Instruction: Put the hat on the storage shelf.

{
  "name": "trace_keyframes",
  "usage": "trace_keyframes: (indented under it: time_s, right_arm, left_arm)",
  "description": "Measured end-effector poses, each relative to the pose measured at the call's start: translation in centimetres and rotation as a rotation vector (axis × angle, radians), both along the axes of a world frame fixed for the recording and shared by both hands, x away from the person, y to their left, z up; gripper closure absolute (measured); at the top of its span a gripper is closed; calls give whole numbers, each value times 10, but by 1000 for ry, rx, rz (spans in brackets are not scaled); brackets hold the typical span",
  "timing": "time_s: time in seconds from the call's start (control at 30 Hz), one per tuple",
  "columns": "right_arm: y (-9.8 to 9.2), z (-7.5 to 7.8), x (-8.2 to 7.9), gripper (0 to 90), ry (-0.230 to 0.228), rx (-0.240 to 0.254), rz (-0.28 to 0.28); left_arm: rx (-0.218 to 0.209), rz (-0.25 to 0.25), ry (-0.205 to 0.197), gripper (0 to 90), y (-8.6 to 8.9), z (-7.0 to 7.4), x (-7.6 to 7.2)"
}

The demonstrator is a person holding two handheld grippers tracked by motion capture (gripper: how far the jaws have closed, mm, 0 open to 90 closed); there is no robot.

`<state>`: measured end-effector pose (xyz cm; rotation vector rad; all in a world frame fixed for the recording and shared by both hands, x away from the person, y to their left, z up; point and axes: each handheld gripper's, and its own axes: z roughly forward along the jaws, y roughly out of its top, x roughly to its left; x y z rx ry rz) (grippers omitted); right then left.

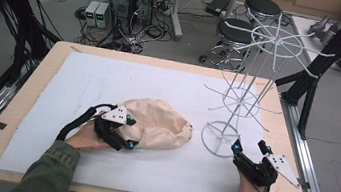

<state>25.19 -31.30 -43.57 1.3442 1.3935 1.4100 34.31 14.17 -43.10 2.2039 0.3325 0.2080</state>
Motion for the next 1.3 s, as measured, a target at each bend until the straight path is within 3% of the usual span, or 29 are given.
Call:
trace_keyframes:
  time_s: [0.27,0.53,0.7,0.83,0.97,1.0,1.13,1.17,1.2,1.3]
  right_arm:
    - [0,0,0,104,2,0,1]
    - [0,0,0,104,0,2,-2]
    - [-1,0,0,104,5,13,-3]
    - [-1,-1,0,104,12,24,-5]
    - [-1,-1,1,104,13,20,-8]
    - [-1,-1,1,104,13,21,-10]
    - [-2,-1,0,104,12,19,-19]
    - [-2,-1,0,104,11,19,-18]
    - [-2,-1,0,104,11,19,-18]
    - [-2,0,-1,104,11,28,-21]
  left_arm:
    - [25,-2,-26,239,-3,-2,-1]
    - [60,-8,-87,241,-9,-7,-4]
    - [58,-12,-86,247,-8,-6,-4]
    - [44,-27,-61,256,-5,-4,-5]
    - [58,-31,-76,228,-7,-6,-7]
    - [68,-34,-76,222,-9,-6,-7]
    - [231,-77,-67,218,-28,-2,-4]
    - [252,-86,-47,226,-31,-1,-2]
    - [267,-95,-28,226,-31,1,0]
    - [254,-105,1,237,-30,0,4]
